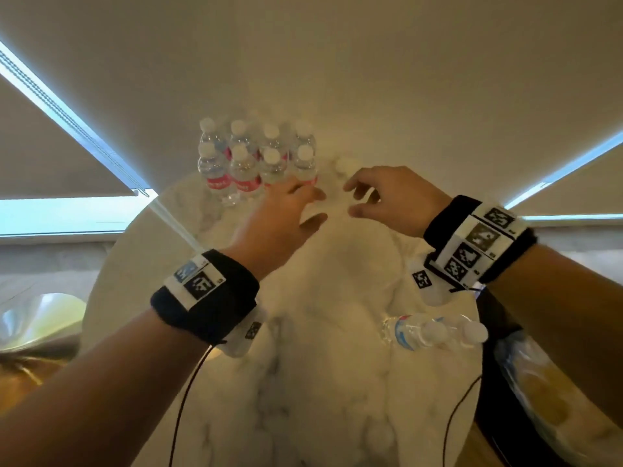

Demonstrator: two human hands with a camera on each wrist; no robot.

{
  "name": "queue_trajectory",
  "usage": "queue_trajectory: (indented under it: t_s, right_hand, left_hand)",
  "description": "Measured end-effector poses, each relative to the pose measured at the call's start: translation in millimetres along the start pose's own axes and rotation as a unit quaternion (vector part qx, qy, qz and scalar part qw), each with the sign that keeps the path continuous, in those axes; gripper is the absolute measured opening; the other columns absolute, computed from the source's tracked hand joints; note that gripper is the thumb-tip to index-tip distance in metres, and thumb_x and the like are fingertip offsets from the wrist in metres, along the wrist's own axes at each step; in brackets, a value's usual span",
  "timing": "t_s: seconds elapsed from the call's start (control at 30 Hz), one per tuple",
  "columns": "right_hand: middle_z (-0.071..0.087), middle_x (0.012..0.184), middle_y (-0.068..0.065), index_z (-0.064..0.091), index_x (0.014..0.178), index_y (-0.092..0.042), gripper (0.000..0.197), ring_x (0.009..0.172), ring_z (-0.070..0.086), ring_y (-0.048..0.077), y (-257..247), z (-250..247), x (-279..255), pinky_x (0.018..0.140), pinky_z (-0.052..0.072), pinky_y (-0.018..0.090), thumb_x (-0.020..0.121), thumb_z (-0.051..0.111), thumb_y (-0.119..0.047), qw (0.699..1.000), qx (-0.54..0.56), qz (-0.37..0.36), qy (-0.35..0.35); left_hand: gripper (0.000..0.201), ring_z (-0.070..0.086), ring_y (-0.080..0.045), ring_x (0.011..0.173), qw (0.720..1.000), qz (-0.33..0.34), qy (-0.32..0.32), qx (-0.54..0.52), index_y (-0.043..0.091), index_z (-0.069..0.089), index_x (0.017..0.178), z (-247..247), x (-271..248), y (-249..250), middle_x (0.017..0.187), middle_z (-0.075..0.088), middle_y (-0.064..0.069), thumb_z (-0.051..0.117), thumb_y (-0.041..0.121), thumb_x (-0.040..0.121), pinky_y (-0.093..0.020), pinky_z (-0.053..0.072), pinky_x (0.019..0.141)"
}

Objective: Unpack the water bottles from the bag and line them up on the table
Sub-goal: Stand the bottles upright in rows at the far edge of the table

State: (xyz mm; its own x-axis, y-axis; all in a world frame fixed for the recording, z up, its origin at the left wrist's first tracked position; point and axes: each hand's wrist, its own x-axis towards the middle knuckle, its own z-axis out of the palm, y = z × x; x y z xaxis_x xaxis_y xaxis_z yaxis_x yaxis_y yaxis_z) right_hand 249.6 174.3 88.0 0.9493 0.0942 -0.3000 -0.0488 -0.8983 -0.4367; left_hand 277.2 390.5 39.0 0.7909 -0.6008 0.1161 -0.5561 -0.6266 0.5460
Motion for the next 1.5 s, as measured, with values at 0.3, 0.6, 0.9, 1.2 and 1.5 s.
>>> queue_trajectory:
  t_s: [0.3, 0.6, 0.9, 1.2, 1.5]
  right_hand:
    - [0.060, 0.112, -0.011, 0.059, 0.120, -0.033, 0.033, 0.095, 0.058, 0.005, 72, 32, -159, 0.086, 0.050, 0.028, 0.090, 0.058, -0.046, 0.995, -0.039, 0.086, -0.020]
    - [0.048, 0.102, -0.013, 0.054, 0.119, -0.038, 0.043, 0.075, 0.059, 0.006, 106, 53, -191, 0.077, 0.051, 0.028, 0.080, 0.066, -0.051, 0.987, -0.048, 0.119, -0.096]
    - [0.056, 0.089, -0.005, 0.068, 0.102, -0.022, 0.028, 0.077, 0.058, 0.015, 99, 17, -93, 0.074, 0.049, 0.035, 0.078, 0.076, -0.034, 0.998, -0.009, 0.065, 0.008]
    - [0.056, 0.097, 0.009, 0.067, 0.110, -0.018, 0.032, 0.092, 0.058, 0.033, 87, -31, 89, 0.074, 0.040, 0.032, 0.082, 0.070, -0.033, 0.995, -0.062, 0.019, 0.075]
    - [0.064, 0.115, 0.011, 0.065, 0.115, -0.014, 0.033, 0.103, 0.059, 0.028, 50, -25, 181, 0.079, 0.043, 0.031, 0.084, 0.070, -0.026, 0.997, -0.059, -0.005, 0.055]
  left_hand:
    - [0.061, 0.053, -0.023, 0.112, 0.968, 0.092, -0.227, -0.048, 0.027, 0.052, 0.135, 105, -64, 119, 0.126, 0.054, -0.003, 0.067, 0.056, 0.084, -0.040, 0.051, 0.089]
    - [0.040, 0.053, -0.026, 0.103, 0.978, 0.059, -0.182, -0.089, 0.018, 0.065, 0.119, 130, -54, 125, 0.113, 0.056, -0.006, 0.074, 0.037, 0.084, -0.037, 0.049, 0.083]
    - [0.036, 0.059, -0.023, 0.089, 0.987, -0.005, -0.135, -0.084, 0.012, 0.069, 0.115, 70, 36, 49, 0.110, 0.057, -0.007, 0.077, 0.023, 0.082, -0.038, 0.051, 0.081]
    - [0.033, 0.063, -0.024, 0.097, 0.991, -0.008, -0.124, 0.048, 0.015, 0.066, 0.122, 39, 151, -18, 0.117, 0.057, -0.007, 0.068, 0.009, 0.089, -0.021, 0.037, 0.077]
    - [0.041, 0.062, -0.030, 0.097, 0.995, -0.001, -0.081, 0.065, 0.013, 0.063, 0.126, 45, 150, -32, 0.114, 0.062, -0.013, 0.073, 0.020, 0.087, -0.028, 0.043, 0.079]
